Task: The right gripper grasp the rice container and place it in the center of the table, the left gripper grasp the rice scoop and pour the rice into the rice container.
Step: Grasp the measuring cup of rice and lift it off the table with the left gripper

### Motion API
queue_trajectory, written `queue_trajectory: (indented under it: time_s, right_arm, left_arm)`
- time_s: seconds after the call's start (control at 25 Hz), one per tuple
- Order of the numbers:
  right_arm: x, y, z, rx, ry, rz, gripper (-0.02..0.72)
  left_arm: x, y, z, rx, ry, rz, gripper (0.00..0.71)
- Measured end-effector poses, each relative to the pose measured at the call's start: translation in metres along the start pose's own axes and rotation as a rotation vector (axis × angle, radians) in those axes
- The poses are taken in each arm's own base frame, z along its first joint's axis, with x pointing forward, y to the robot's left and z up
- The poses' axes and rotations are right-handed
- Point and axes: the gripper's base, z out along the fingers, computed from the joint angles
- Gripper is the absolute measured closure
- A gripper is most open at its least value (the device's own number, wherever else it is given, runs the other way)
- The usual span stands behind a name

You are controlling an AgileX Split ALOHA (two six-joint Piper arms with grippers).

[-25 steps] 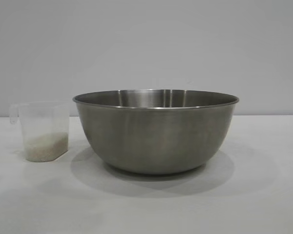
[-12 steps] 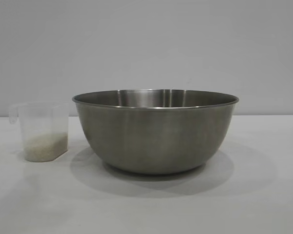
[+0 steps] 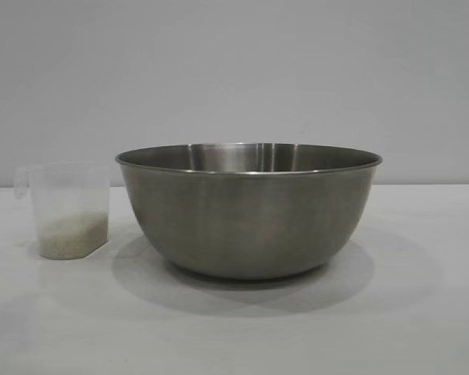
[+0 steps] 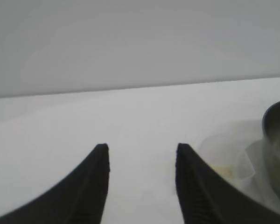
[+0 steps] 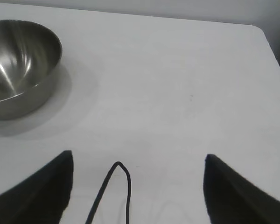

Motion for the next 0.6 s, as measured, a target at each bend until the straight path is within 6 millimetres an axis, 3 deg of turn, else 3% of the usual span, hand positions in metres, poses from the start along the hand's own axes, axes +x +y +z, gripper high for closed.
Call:
queue_trajectory:
  time_s: [0.44, 0.6]
  right_arm:
    - [0.000, 0.000, 0.000, 0.000, 0.000, 0.000, 0.162]
    - [0.000, 0.000, 0.000, 0.000, 0.000, 0.000, 0.162]
  left_arm:
    - [0.017, -0.007, 0.031, 0.053, -0.008, 0.065, 0.511]
    - [0.037, -0.010, 0.046, 0.078, 0.074, 0.083, 0.511]
